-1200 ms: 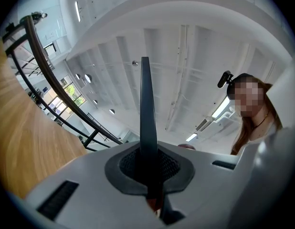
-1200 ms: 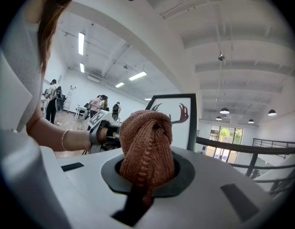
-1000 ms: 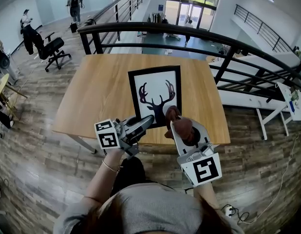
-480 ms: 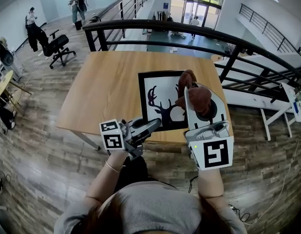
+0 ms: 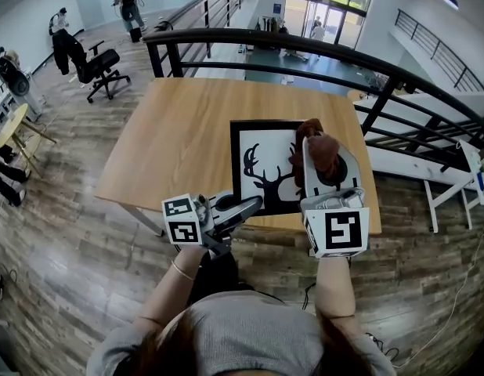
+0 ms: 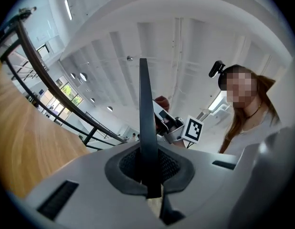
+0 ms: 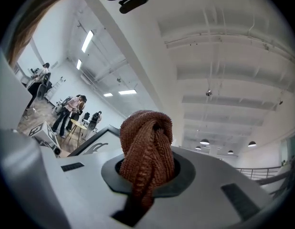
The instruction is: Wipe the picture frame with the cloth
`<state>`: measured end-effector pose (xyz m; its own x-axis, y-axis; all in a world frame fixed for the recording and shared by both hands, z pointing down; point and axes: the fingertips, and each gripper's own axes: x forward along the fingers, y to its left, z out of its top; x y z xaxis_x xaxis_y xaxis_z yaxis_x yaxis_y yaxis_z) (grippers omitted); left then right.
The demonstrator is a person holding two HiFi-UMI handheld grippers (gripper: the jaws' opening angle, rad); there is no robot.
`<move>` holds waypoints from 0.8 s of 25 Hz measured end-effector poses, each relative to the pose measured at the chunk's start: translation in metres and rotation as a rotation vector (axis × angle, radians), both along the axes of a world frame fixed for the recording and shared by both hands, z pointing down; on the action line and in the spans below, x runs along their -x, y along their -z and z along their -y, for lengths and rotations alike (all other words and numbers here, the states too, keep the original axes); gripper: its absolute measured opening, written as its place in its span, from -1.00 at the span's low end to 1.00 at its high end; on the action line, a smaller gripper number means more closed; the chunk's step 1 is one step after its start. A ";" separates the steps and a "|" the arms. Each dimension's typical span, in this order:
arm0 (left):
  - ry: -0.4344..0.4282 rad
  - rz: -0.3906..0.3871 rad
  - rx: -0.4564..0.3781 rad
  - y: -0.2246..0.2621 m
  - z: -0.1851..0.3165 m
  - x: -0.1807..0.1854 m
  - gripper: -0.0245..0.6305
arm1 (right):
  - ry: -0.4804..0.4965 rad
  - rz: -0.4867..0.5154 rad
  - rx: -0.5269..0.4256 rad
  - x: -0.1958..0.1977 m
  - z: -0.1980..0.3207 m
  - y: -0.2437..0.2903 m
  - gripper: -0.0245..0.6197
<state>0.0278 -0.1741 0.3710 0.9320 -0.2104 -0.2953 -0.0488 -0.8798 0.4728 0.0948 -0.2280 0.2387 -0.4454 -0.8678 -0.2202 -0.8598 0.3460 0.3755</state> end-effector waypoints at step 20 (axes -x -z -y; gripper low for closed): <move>-0.008 -0.061 0.040 -0.004 0.006 0.001 -0.87 | 0.035 0.007 0.138 -0.008 -0.023 -0.062 -0.78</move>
<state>0.0268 -0.1802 0.3746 0.9140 -0.2162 -0.3433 -0.0123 -0.8605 0.5093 0.1023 -0.2055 0.3009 -0.4747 -0.8741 -0.1032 -0.8487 0.4236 0.3168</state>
